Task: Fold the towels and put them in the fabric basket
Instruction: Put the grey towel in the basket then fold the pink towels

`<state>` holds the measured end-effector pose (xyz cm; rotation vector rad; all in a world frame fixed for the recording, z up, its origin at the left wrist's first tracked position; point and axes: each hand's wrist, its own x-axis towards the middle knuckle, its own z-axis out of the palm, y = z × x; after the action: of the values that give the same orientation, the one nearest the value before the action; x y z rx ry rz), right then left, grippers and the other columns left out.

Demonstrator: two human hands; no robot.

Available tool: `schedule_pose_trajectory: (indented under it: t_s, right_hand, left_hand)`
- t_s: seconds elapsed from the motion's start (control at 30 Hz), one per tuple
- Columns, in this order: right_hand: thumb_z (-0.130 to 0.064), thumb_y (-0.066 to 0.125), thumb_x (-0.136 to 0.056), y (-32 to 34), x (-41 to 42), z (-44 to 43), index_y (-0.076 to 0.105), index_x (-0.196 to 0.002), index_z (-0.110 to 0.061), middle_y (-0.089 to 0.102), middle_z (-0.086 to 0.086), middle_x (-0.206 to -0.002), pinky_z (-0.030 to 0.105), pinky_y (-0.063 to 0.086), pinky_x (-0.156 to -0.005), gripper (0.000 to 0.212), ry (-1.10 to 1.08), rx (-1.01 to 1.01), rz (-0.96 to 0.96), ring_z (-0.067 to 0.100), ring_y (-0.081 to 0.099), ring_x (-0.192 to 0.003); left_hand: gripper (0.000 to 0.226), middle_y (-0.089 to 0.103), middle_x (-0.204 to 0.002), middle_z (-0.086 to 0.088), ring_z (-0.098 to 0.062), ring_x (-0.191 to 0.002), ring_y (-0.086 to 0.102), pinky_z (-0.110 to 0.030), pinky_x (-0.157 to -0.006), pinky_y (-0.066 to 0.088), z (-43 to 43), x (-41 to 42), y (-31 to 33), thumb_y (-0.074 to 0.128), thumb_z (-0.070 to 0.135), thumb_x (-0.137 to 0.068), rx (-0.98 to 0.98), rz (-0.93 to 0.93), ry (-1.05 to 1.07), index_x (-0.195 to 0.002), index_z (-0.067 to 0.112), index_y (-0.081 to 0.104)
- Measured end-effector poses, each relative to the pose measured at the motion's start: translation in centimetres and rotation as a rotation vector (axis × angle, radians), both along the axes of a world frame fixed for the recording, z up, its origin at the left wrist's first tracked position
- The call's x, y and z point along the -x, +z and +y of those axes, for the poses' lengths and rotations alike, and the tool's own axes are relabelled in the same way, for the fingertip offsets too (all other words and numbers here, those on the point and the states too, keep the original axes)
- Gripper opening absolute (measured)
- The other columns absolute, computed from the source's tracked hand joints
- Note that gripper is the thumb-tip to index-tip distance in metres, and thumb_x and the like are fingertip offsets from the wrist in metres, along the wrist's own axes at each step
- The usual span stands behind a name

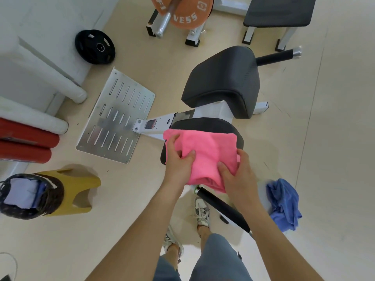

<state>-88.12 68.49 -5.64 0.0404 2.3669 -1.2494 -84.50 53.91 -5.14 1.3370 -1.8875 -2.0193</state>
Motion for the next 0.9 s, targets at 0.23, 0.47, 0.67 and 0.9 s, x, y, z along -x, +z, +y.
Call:
schedule_pose_trajectory:
  t_s: [0.23, 0.47, 0.67, 0.9]
  right_hand:
    - [-0.006, 0.066, -0.085, 5.5, 0.6, -2.1, 0.044, -0.127, -0.043, 0.063, 0.005, -0.111, 0.048, 0.060, -0.069, 0.060, -0.130, 0.460, -0.311, 0.031, 0.069, -0.087]
    - [0.005, 0.068, -0.070, 9.5, -0.9, -9.2, 0.060, -0.116, -0.042, 0.068, 0.002, -0.111, 0.048, 0.058, -0.079, 0.067, 0.674, 0.279, -0.319, 0.028, 0.068, -0.096]
    - [0.008, 0.073, -0.072, 12.7, -7.4, -18.7, 0.060, -0.122, -0.026, 0.071, 0.014, -0.090, 0.033, 0.058, -0.065, 0.062, 0.838, 0.485, -0.501, 0.025, 0.069, -0.074]
    - [-0.026, 0.062, -0.084, 12.1, -23.2, -27.5, 0.069, -0.109, -0.013, 0.072, 0.007, -0.106, 0.036, 0.054, -0.084, 0.029, 0.606, 0.677, -0.914, 0.024, 0.066, -0.098]
  left_hand:
    - [0.057, 0.056, -0.129, -0.013, -0.038, -0.109, 0.060, -0.044, -0.074, 0.056, -3.1, -2.6, 1.9, 0.055, -0.003, -0.089, -0.336, 0.198, 0.047, -0.120, 0.044, 0.051]
    - [0.096, 0.045, -0.135, 0.014, 0.004, -0.118, 0.048, -0.002, -0.074, 0.041, -10.0, -11.3, 4.8, 0.069, 0.006, -0.057, 0.024, 0.059, -0.146, -0.141, 0.036, 0.033]
    - [0.037, 0.071, -0.105, -0.008, -0.023, -0.099, 0.065, -0.038, -0.089, 0.051, -16.6, -22.5, 8.9, 0.072, 0.009, -0.070, -0.215, 0.232, -0.092, -0.107, 0.013, 0.068]
    - [0.051, 0.064, -0.124, -0.011, -0.026, -0.108, 0.063, -0.040, -0.091, 0.052, -21.7, -37.8, 11.5, 0.068, 0.016, -0.084, -0.221, 0.373, 0.506, -0.132, 0.013, 0.051]
